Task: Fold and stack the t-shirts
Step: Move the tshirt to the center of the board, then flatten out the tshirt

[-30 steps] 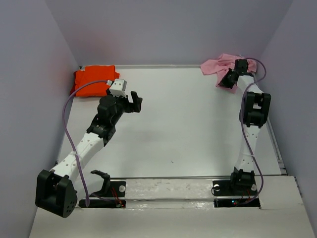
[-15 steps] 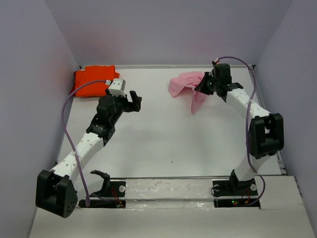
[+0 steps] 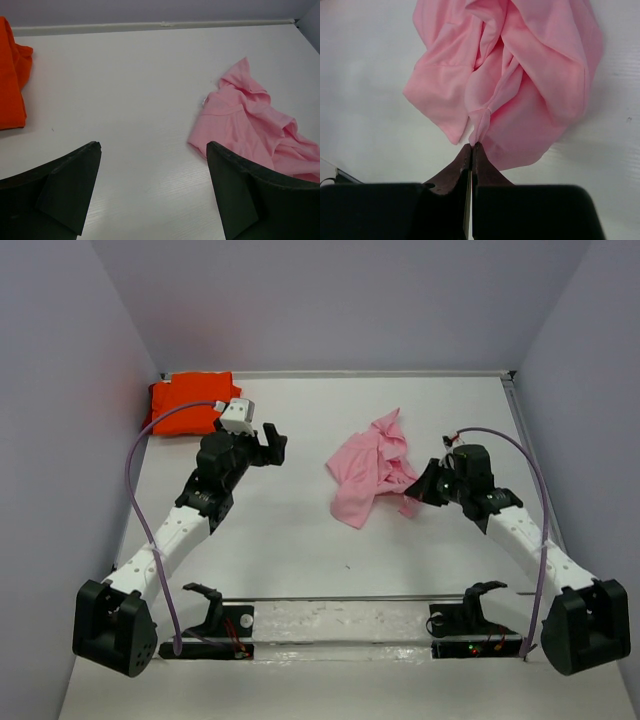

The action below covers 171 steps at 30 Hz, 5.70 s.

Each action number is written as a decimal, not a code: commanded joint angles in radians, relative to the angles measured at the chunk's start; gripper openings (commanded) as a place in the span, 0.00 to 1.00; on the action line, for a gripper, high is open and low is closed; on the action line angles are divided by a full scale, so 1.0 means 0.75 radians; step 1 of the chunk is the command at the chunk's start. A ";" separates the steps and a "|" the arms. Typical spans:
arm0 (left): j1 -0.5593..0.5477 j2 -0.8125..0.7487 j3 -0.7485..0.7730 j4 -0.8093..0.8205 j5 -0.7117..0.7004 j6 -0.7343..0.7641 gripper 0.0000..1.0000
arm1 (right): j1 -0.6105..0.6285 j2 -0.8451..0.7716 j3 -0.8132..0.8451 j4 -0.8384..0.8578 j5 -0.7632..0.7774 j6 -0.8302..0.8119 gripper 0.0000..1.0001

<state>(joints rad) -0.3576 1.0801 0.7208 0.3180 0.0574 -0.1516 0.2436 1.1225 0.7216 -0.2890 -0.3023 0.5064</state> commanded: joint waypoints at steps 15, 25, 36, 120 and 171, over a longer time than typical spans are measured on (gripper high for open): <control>0.004 0.020 0.029 0.071 0.030 -0.006 0.95 | 0.005 -0.266 -0.001 -0.159 -0.078 -0.037 0.53; 0.004 0.020 0.029 0.069 0.038 -0.006 0.95 | 0.005 0.221 0.246 -0.007 0.098 -0.135 0.54; 0.004 0.022 0.031 0.075 0.081 -0.015 0.95 | 0.017 0.718 0.579 0.070 0.342 -0.178 0.53; 0.006 -0.033 -0.008 0.147 0.095 -0.004 0.95 | 0.395 0.549 2.008 -0.482 0.445 -0.477 0.00; 0.015 -0.053 -0.004 0.139 0.103 -0.006 0.95 | 0.403 0.750 0.992 -0.198 0.648 -0.293 0.84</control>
<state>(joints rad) -0.3546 1.0679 0.7193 0.3763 0.1242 -0.1623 0.5385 1.9083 1.6135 -0.5011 0.0978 0.2379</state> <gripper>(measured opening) 0.949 0.840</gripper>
